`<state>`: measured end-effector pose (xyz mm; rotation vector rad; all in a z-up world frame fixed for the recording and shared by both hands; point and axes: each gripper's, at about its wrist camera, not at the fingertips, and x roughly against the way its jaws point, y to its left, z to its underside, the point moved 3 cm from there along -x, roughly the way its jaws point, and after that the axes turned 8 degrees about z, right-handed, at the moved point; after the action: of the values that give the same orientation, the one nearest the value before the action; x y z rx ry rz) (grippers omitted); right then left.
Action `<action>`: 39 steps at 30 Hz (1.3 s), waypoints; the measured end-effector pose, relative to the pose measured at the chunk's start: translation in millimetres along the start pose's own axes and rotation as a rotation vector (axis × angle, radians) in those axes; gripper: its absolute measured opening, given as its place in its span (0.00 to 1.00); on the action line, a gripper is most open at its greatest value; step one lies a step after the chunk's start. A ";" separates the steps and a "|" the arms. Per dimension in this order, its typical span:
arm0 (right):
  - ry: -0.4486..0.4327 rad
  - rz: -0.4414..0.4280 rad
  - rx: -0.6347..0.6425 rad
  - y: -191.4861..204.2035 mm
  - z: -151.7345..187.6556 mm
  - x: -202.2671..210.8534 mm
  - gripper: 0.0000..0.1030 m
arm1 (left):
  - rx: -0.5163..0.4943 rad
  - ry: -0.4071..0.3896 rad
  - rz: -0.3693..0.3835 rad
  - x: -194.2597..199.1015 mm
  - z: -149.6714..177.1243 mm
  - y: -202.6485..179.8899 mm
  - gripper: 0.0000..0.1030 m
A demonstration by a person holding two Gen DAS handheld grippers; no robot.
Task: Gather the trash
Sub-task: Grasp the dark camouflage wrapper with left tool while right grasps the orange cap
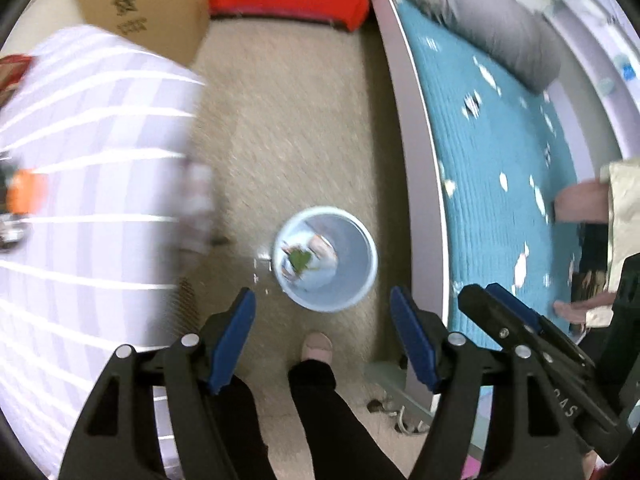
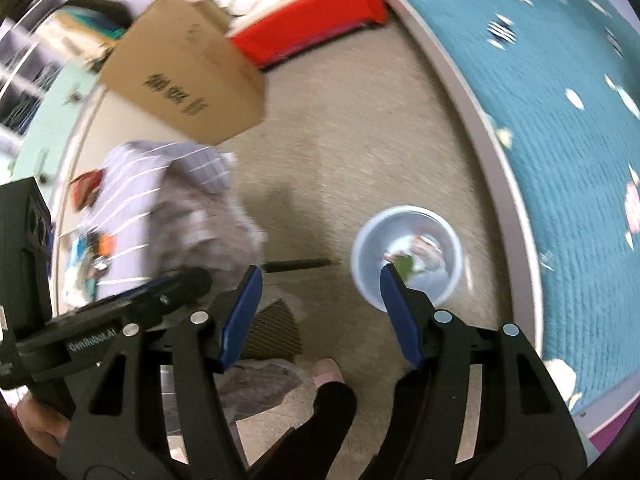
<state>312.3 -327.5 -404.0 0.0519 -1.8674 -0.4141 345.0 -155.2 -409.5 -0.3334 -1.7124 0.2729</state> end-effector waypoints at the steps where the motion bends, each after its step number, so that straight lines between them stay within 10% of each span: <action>1: -0.010 -0.009 0.024 15.7 0.1 2.7 0.59 | 0.012 -0.019 -0.009 13.2 0.4 10.9 0.67; 12: -0.058 -0.068 0.207 163.3 5.0 -10.3 0.59 | 0.176 -0.135 -0.126 102.4 -6.0 160.3 0.66; 22: -0.040 -0.059 0.226 217.0 4.8 -40.5 0.59 | 0.160 -0.075 -0.138 86.2 -36.5 190.7 0.54; 30: -0.030 -0.058 0.232 235.6 1.4 -53.2 0.59 | 0.125 -0.053 -0.094 80.3 -42.0 198.8 0.16; 39: -0.006 -0.078 0.325 278.8 -2.0 -73.7 0.59 | 0.114 -0.134 -0.063 118.5 -34.4 209.5 0.11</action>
<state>385.8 -49.3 -384.9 0.3438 -1.9273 -0.1606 375.0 83.1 -371.5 -0.1802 -1.8267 0.3512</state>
